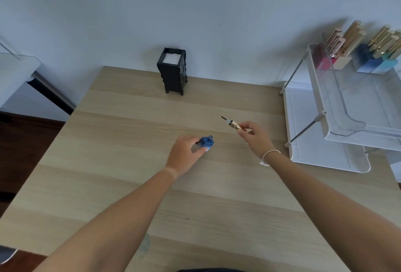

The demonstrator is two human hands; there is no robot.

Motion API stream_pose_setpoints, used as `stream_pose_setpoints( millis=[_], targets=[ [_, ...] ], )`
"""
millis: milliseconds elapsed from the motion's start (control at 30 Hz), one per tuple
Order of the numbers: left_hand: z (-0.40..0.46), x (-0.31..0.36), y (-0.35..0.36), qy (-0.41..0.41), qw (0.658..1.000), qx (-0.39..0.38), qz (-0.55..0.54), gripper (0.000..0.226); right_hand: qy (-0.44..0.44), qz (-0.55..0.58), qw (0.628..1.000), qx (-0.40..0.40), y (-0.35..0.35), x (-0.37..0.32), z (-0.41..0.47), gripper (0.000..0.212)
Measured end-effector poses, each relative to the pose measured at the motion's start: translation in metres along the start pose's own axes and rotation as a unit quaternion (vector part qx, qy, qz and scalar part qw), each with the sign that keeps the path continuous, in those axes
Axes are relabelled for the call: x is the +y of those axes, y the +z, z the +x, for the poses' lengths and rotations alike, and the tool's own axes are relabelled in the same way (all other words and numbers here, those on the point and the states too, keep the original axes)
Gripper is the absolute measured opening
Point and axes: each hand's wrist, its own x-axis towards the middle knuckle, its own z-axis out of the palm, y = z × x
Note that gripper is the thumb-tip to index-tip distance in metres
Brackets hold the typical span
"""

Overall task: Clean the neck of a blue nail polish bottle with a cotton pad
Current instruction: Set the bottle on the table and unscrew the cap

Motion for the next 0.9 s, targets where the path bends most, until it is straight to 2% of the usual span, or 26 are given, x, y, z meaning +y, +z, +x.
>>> stream_pose_setpoints(
  millis=[100, 300, 633, 900],
  targets=[
    [-0.001, -0.001, -0.002, -0.005, 1.000, 0.000, -0.006, 0.025, 0.015, 0.042, 0.998, 0.036, 0.013, 0.001, 0.005, 0.015],
    [-0.001, -0.004, -0.006, -0.014, 1.000, 0.003, -0.007, 0.024, 0.032, 0.077, 0.995, 0.051, 0.028, 0.008, 0.013, 0.019],
    [0.002, -0.006, -0.007, -0.031, 1.000, -0.003, -0.006, 0.025, 0.037, -0.015, 0.997, 0.063, 0.032, 0.020, 0.025, 0.012],
    [0.002, -0.009, -0.007, -0.027, 1.000, -0.009, -0.001, 0.024, 0.051, -0.031, 0.996, 0.062, 0.035, 0.026, 0.028, 0.013]
  ],
)
